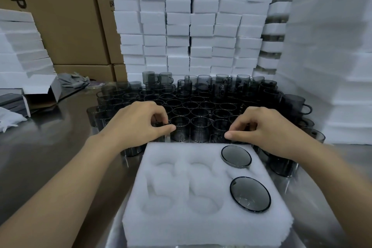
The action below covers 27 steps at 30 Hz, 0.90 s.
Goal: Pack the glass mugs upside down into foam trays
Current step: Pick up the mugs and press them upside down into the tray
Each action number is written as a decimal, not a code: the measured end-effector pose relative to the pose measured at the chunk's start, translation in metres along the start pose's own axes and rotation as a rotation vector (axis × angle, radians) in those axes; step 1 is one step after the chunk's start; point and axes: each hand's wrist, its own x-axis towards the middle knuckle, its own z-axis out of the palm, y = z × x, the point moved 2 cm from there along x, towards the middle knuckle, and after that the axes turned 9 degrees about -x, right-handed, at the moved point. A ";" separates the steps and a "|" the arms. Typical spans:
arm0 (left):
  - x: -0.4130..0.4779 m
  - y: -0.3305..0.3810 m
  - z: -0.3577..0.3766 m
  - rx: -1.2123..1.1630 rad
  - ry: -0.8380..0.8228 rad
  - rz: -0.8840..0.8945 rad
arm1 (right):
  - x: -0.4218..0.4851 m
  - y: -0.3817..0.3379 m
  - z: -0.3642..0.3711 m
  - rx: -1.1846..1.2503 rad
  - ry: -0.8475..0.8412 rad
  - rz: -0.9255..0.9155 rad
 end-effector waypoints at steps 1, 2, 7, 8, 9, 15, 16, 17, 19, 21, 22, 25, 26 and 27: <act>0.000 0.002 0.000 -0.021 0.013 0.012 | 0.000 -0.001 0.001 0.022 -0.008 -0.006; 0.000 0.005 0.000 -0.047 0.026 0.026 | 0.001 -0.003 0.003 0.043 -0.020 -0.016; -0.001 0.019 0.000 -0.141 0.070 0.084 | 0.001 -0.007 0.015 0.029 -0.147 -0.045; -0.002 0.022 0.000 -0.135 0.073 0.096 | 0.001 -0.007 0.015 0.031 -0.167 -0.038; -0.002 0.025 0.001 -0.128 0.075 0.108 | 0.001 -0.008 0.016 0.040 -0.177 -0.030; -0.005 0.036 0.009 -0.077 0.023 0.149 | -0.001 -0.016 0.015 0.056 -0.193 -0.008; -0.005 0.037 0.008 -0.101 0.016 0.150 | -0.002 -0.017 0.015 0.064 -0.195 -0.003; -0.005 0.037 0.006 -0.147 -0.006 0.146 | -0.002 -0.018 0.016 0.071 -0.191 0.006; -0.006 0.038 0.005 -0.269 -0.123 0.122 | -0.001 -0.020 0.020 0.070 -0.150 0.028; -0.006 0.042 0.010 -0.342 -0.252 0.103 | 0.001 -0.025 0.026 0.044 -0.073 0.066; -0.006 0.043 0.012 -0.350 -0.281 0.106 | 0.001 -0.028 0.028 0.022 -0.039 0.092; -0.005 0.046 0.015 -0.348 -0.275 0.108 | 0.004 -0.036 0.033 -0.007 -0.016 0.160; -0.005 0.047 0.015 -0.346 -0.272 0.101 | 0.004 -0.036 0.033 0.008 -0.017 0.186; -0.006 0.048 0.016 -0.341 -0.274 0.095 | 0.005 -0.036 0.032 0.026 -0.024 0.214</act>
